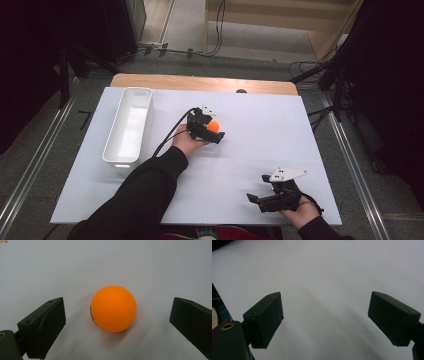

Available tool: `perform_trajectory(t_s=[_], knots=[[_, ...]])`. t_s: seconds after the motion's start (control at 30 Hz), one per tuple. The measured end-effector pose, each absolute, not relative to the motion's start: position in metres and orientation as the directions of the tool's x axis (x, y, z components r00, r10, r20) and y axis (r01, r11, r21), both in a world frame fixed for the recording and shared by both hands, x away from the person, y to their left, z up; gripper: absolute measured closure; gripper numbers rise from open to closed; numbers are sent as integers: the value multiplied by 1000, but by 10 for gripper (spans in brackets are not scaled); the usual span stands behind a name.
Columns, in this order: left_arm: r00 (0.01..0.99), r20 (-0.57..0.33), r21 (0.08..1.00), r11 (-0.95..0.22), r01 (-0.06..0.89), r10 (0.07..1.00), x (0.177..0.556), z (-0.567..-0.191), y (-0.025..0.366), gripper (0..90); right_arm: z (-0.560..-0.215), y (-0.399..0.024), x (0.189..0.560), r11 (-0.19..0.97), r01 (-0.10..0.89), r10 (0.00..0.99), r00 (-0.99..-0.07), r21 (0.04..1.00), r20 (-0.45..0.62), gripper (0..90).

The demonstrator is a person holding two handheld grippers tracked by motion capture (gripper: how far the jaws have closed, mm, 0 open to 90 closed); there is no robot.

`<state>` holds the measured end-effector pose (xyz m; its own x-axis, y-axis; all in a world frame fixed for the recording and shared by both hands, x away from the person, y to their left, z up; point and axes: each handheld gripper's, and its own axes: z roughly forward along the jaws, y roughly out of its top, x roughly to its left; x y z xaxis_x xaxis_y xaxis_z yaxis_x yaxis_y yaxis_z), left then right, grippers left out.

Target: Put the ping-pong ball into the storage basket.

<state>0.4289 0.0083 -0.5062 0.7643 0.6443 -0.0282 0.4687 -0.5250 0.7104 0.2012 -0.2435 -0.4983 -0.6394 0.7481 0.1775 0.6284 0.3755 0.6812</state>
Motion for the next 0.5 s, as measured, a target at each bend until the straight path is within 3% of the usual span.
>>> perform_trajectory(t_s=[0.33,0.5], knots=[[765,-16,695,-543,471,643,430,-515,7,9,-499,-244,201,386,622,744,-646,681,169,115],[767,-7,694,-549,465,642,429,-515,7,60,-499,-244,201,388,619,742,-649,682,167,115]])
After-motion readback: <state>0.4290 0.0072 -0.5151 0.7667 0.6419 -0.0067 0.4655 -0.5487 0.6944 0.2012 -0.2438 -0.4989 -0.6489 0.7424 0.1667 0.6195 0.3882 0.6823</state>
